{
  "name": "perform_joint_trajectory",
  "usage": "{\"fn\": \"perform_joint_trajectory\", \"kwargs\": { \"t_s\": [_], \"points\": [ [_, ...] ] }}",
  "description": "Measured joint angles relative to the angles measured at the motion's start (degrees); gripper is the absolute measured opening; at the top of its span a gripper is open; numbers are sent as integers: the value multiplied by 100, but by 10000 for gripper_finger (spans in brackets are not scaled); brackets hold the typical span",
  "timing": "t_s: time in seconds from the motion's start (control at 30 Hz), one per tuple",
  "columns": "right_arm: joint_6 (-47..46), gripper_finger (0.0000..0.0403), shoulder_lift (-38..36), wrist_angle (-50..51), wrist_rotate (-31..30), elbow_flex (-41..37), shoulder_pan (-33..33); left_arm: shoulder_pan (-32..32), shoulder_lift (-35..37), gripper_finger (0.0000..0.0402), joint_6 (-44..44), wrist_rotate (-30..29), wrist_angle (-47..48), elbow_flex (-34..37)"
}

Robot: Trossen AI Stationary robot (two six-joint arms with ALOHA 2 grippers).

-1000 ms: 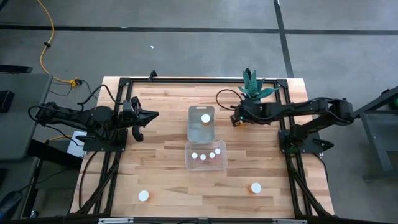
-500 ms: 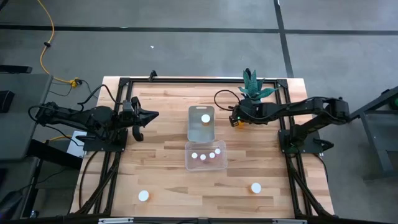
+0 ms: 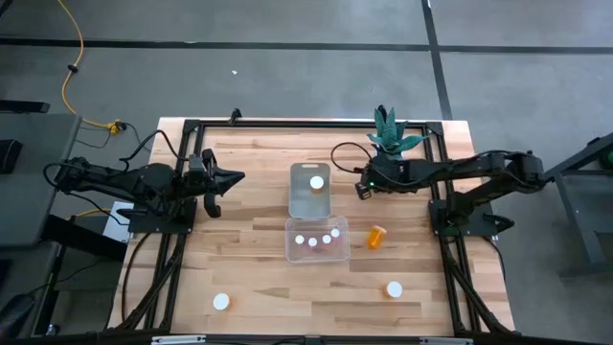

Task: Pick and place medicine bottles into bin by pill shape (circle, oval)
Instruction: Put the top right orange pill bottle into the gray bin

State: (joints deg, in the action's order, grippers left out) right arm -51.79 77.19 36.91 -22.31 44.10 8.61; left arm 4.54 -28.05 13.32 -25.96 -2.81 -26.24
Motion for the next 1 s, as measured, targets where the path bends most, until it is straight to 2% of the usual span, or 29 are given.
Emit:
{"fn": "perform_joint_trajectory", "kwargs": {
  "t_s": [0.17, 0.37, 0.53, 0.67, 0.73, 0.83, 1.0],
  "points": [
    [-387, 0, -643, 326, 453, 0, -535, 1, 0, 0, 0, 0, 3, 0],
    [-973, 14, -1023, 442, 1617, 2, -1391, 2, 0, 0, 0, 2, 3, 0],
    [-549, 85, -1187, 461, 2610, 37, -1944, 2, 0, 0, 0, 4, 5, 0],
    [641, 161, -1194, 464, 2776, 318, -2199, 0, 0, 0, 0, 23, 3, 0],
    [726, 196, -1194, 468, 2797, 416, -2247, 2, 0, 0, 0, 44, 3, 0],
    [-44, 239, -1194, 848, 2795, 449, -2256, 2, 0, 0, 0, 46, 3, 0],
    [-2987, 272, -1192, 1691, 2800, 223, -2525, 2, 0, 0, 0, 46, 3, 0]
  ]
}}
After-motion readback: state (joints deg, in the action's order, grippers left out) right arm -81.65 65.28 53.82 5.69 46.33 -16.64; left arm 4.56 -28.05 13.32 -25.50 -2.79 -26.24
